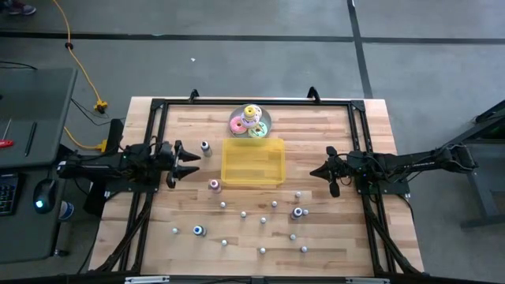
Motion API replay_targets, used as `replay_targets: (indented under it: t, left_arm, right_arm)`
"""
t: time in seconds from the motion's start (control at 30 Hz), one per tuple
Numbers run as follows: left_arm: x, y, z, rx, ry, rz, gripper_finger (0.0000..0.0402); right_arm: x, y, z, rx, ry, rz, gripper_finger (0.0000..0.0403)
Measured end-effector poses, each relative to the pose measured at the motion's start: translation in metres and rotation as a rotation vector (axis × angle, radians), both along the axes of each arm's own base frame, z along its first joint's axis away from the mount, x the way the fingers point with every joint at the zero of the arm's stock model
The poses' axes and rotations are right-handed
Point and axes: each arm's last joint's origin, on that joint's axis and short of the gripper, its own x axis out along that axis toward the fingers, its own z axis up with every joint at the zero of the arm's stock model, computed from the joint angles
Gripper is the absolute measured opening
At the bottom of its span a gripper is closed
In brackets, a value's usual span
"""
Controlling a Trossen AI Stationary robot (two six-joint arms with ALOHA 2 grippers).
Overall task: Pick & Place food coloring
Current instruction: Put the large black food coloring bottle into the yellow container
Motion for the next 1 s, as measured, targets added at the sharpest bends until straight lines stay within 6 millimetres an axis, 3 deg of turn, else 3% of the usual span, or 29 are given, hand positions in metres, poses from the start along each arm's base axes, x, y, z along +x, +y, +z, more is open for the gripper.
replay_targets:
  t: [0.27, 0.47, 0.67, 1.0]
  left_arm:
    - [-0.017, -0.002, 0.039, 0.006, 0.05, -0.076, 0.0216]
    - [-0.037, -0.001, 0.071, -0.053, 0.095, -0.034, 0.0216]
    - [-0.046, 0.0, 0.09, -0.071, 0.224, 0.0, 0.0216]
    - [-0.031, 0.001, 0.135, 0.128, 0.448, -0.008, 0.0216]
  right_arm:
    - [0.0, 0.0, 0.0, 0.0, -0.001, 0.0, 0.0]
    - [0.0, 0.0, 0.0, 0.0, 0.0, 0.0, 0.0]
    - [0.0, 0.0, 0.0, 0.0, 0.0, 0.0, 0.0]
    - [0.0, 0.0, 0.0, 0.0, 0.0, 0.0, 0.0]
